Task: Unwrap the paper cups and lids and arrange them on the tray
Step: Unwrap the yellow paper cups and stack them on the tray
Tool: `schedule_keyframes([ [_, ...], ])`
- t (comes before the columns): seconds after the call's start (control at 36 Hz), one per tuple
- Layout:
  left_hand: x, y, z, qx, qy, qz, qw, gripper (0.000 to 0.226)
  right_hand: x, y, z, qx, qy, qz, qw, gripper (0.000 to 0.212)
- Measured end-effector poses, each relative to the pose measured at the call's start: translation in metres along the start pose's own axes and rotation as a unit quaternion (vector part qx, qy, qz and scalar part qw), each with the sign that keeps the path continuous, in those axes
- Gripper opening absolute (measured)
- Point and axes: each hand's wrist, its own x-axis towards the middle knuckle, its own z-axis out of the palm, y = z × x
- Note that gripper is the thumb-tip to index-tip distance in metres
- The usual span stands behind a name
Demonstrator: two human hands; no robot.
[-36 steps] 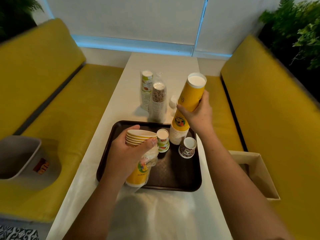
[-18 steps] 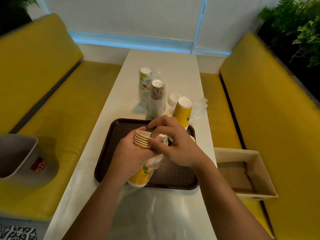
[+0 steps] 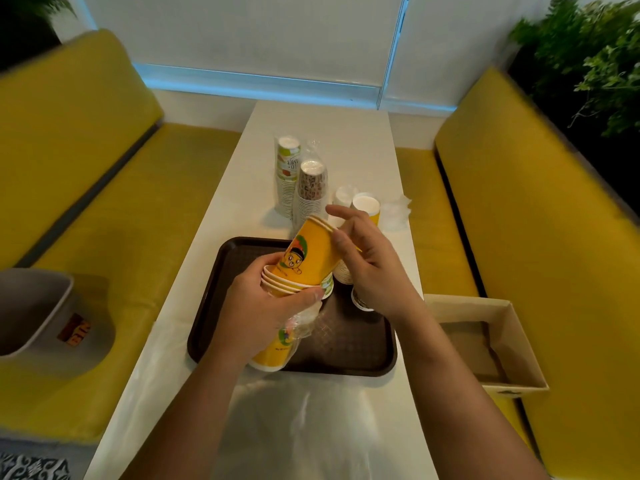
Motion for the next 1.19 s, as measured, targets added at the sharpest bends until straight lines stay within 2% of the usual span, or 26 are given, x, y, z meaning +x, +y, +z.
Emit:
schedule_keyframes([
  [0.11,-0.003,0.001,-0.001,-0.016,0.009,0.004,1.000,0.077,0.000,0.009,-0.012,0.001,0.001,0.044,0.999,0.041],
  [0.17,-0.004,0.001,-0.001,-0.031,0.025,0.001,0.999,0.073,-0.001,0.011,-0.015,0.045,0.015,0.079,0.996,0.044],
  [0.28,-0.004,0.005,-0.003,-0.033,0.043,0.000,0.999,0.071,-0.009,0.015,-0.016,0.191,-0.011,0.126,0.974,0.021],
  [0.39,-0.003,0.010,-0.003,-0.025,0.044,0.010,0.999,0.069,-0.015,0.018,-0.015,0.316,-0.003,0.140,0.938,0.020],
  [0.47,-0.003,0.010,-0.003,-0.022,0.047,0.013,0.999,0.072,-0.018,0.018,-0.020,0.353,-0.003,0.147,0.924,0.026],
  [0.53,-0.002,0.007,-0.004,-0.024,0.048,0.018,0.998,0.069,-0.021,0.021,-0.024,0.331,-0.023,0.155,0.930,0.047],
  [0.64,0.002,-0.002,-0.004,-0.028,0.055,0.035,0.998,0.066,-0.025,0.022,-0.033,0.190,-0.083,0.153,0.966,0.088],
  [0.69,0.003,-0.002,-0.004,-0.027,0.062,0.037,0.997,0.066,-0.024,0.021,-0.034,0.124,-0.127,0.152,0.972,0.092],
  [0.78,0.004,0.001,-0.002,-0.033,0.072,0.039,0.996,0.066,-0.020,0.018,-0.028,0.053,-0.159,0.152,0.974,0.083],
  [0.89,0.003,0.005,-0.001,-0.054,0.081,0.035,0.995,0.068,-0.010,0.017,-0.023,0.026,-0.080,0.146,0.986,0.079],
  [1.0,0.001,0.005,-0.003,-0.070,0.085,0.024,0.994,0.071,0.011,0.012,-0.027,0.081,0.081,0.118,0.986,0.080],
  [1.08,0.000,0.002,-0.004,-0.078,0.080,0.013,0.994,0.077,0.031,0.016,-0.033,-0.022,0.186,0.085,0.979,0.085],
  [1.19,-0.002,0.000,-0.006,-0.072,0.074,0.008,0.995,0.081,0.053,0.025,-0.036,-0.109,0.231,0.079,0.964,0.088],
])
